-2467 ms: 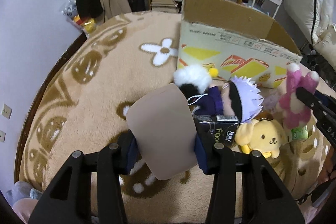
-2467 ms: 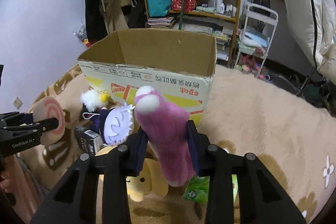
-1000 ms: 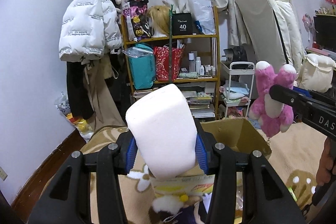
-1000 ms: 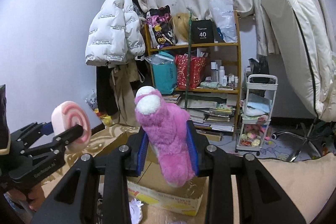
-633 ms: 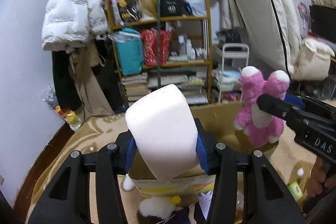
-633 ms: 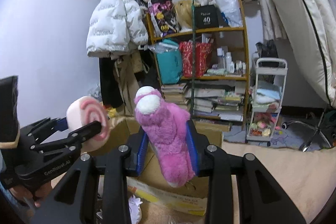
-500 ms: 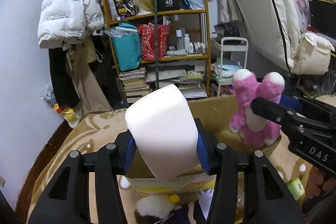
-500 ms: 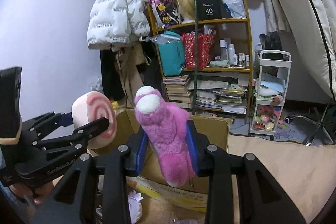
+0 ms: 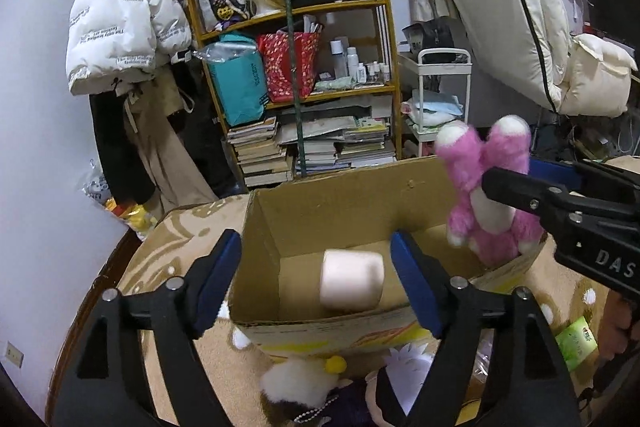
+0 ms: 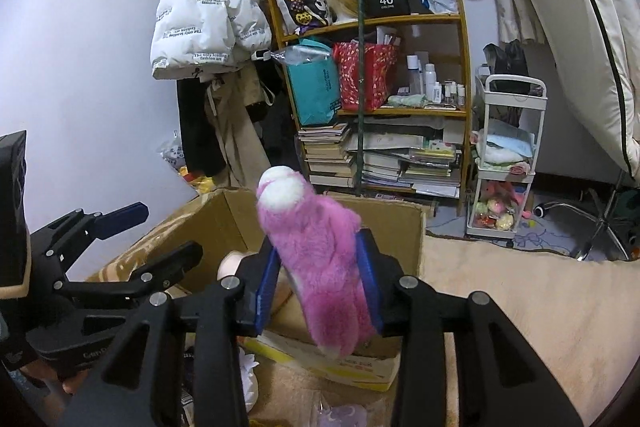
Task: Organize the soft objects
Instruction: 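Open both tools over the cardboard box, dropping sponge and pink plush inside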
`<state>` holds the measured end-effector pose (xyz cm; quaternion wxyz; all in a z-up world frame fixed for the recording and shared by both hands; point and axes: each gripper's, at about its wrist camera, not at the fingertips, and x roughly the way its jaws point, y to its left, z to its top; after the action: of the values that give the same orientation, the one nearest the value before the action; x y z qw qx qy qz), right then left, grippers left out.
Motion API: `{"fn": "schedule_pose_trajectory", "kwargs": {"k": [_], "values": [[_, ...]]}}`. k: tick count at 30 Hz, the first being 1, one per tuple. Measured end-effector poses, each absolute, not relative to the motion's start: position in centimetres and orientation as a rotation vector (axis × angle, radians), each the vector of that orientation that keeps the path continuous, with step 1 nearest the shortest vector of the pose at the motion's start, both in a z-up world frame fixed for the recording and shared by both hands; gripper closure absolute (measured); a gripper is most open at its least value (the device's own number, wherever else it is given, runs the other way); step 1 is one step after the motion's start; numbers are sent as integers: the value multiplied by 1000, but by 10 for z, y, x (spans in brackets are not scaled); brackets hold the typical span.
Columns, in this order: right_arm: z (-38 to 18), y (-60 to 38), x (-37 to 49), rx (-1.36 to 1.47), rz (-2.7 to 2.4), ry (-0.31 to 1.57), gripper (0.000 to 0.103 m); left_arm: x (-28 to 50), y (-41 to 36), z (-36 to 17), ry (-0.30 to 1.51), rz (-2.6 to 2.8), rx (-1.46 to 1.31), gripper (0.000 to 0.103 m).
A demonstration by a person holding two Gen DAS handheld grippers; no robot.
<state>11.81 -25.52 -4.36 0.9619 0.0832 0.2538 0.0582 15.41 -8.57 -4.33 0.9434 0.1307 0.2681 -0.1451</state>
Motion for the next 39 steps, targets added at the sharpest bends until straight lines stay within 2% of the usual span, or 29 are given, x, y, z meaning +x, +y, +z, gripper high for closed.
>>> {"fn": "schedule_pose_trajectory", "kwargs": {"k": [1,3,6,8,13,16,39], "values": [[-43,-255,117,168,117,512,48,155,-85,-44,550,-291,264,18],[-43,-255,117,171,111,505,42,154,-82,-45,557,-273,262,18],[-42,-256,116,176,111,503,41,154,-79,-45,568,-260,270,14],[-41,-257,114,176,106,505,35,151,-76,-44,565,-247,270,9],[-37,-259,104,185,78,489,11,144,-67,-40,565,-237,266,8],[-33,-260,94,180,60,480,1,138,-62,-37,568,-228,261,7],[-9,-255,15,230,-1,540,0,59,-25,-20,607,-204,234,7]]}}
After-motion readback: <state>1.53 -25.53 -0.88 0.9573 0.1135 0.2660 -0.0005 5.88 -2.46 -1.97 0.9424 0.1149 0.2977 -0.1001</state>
